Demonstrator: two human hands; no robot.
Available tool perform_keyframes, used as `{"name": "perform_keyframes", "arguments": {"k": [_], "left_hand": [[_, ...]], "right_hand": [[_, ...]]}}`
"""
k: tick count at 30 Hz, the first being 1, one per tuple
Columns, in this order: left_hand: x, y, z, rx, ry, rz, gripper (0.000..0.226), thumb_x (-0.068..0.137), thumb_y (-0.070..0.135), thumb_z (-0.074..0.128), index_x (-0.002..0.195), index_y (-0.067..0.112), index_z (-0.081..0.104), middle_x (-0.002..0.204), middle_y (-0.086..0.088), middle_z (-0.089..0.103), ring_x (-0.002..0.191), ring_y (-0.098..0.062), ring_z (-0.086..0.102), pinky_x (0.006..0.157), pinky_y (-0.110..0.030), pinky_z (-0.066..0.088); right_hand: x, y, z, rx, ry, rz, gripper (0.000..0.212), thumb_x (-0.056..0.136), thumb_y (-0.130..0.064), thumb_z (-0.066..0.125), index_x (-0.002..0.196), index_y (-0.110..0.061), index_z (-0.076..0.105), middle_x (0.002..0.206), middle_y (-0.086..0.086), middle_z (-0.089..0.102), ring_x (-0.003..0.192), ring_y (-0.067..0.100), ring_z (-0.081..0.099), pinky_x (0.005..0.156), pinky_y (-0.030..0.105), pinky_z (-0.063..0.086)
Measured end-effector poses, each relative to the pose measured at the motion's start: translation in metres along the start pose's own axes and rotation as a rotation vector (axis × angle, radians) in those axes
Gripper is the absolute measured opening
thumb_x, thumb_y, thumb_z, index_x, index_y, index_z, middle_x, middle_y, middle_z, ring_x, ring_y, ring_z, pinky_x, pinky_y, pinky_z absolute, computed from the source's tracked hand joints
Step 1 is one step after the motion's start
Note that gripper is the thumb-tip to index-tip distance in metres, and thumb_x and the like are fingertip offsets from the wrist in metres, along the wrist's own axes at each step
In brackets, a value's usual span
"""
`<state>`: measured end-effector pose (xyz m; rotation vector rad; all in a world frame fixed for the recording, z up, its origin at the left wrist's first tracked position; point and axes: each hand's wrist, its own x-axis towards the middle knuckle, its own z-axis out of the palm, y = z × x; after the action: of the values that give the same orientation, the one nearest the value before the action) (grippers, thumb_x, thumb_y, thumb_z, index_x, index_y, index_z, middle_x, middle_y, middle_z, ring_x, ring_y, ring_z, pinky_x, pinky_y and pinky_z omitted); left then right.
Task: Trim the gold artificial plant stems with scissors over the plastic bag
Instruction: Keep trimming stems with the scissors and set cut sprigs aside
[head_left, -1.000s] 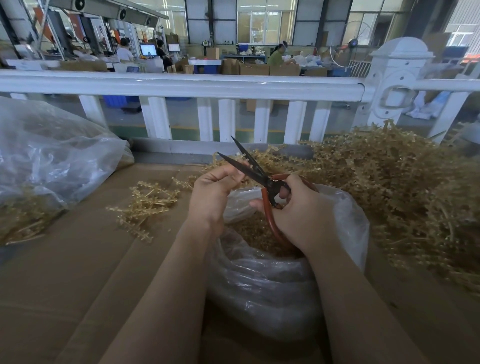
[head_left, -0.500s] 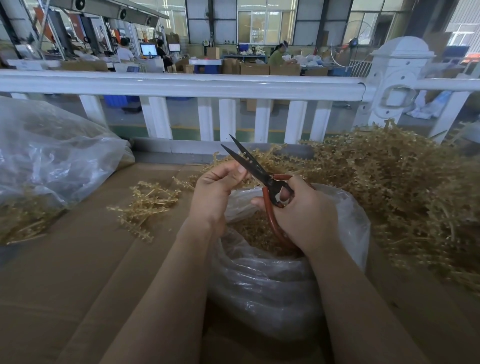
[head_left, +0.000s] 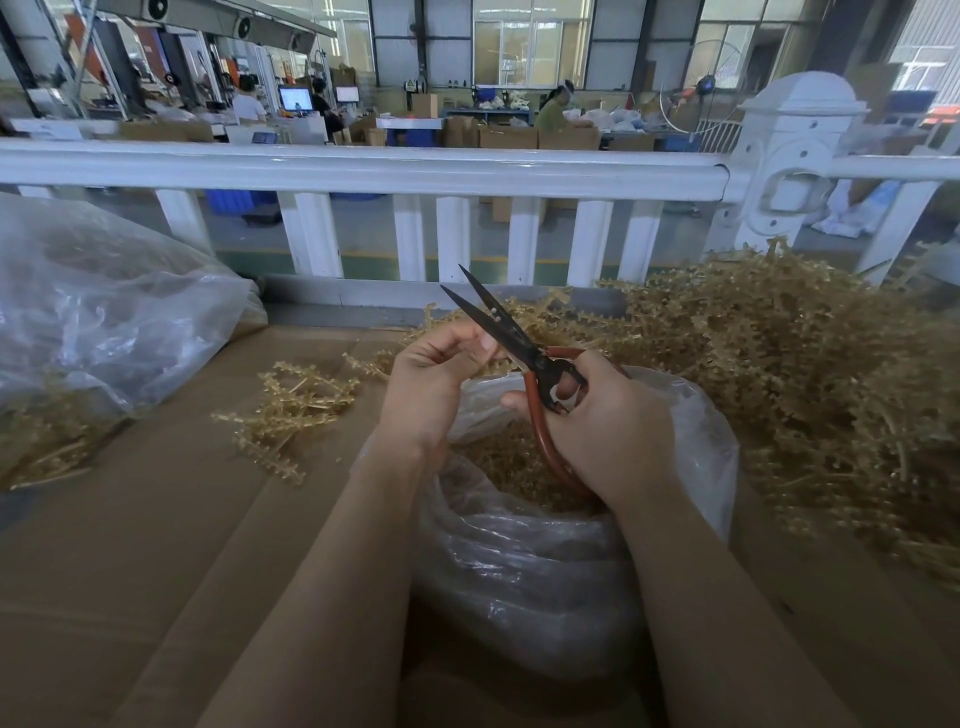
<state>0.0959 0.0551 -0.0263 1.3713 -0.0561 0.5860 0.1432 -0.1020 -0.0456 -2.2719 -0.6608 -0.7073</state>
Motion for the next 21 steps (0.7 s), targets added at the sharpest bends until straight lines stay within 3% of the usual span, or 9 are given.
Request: {"name": "perform_keyframes", "arguments": {"k": [8,12,16,21], "left_hand": [[0.0006,-0.001,-0.0002,0.023,0.016,-0.008,0.016,0.092,0.005,0.063,0.086,0.018,0.071,0.076,0.014,0.072,0.071,0.005,0.064,0.063,-0.005,0.046],[0.0018,-0.003,-0.0024,0.042,0.006,-0.007,0.011,0.091,0.003,0.064,0.091,0.011,0.072,0.085,0.006,0.074,0.081,-0.004,0.067,0.075,-0.015,0.051],[0.0021,-0.0055,-0.002,0.105,0.011,-0.016,0.01,0.092,0.003,0.065,0.088,0.009,0.071,0.088,-0.002,0.069,0.084,-0.012,0.062,0.08,-0.024,0.049],[0.0016,-0.005,-0.0012,0.089,-0.001,-0.022,0.01,0.092,0.001,0.064,0.087,0.009,0.069,0.09,-0.004,0.067,0.086,-0.013,0.06,0.079,-0.022,0.049]], "right_hand": [[-0.0007,0.0003,0.0023,0.074,0.027,0.009,0.064,0.067,-0.082,0.057,0.076,-0.019,0.057,0.06,-0.013,0.052,0.056,0.007,0.054,0.052,0.026,0.044],[-0.0019,0.0005,0.0018,0.085,0.04,-0.023,0.061,0.069,-0.082,0.056,0.077,-0.022,0.056,0.06,-0.016,0.051,0.056,0.003,0.052,0.051,0.017,0.038],[-0.0009,0.0004,0.0018,0.1,0.004,0.007,0.073,0.066,-0.088,0.047,0.09,-0.021,0.065,0.07,-0.014,0.06,0.067,0.006,0.06,0.058,0.022,0.047],[-0.0013,-0.0005,0.0013,0.121,-0.009,0.011,0.073,0.066,-0.088,0.047,0.093,-0.022,0.065,0.072,-0.014,0.061,0.07,0.007,0.062,0.063,0.028,0.052]]}}
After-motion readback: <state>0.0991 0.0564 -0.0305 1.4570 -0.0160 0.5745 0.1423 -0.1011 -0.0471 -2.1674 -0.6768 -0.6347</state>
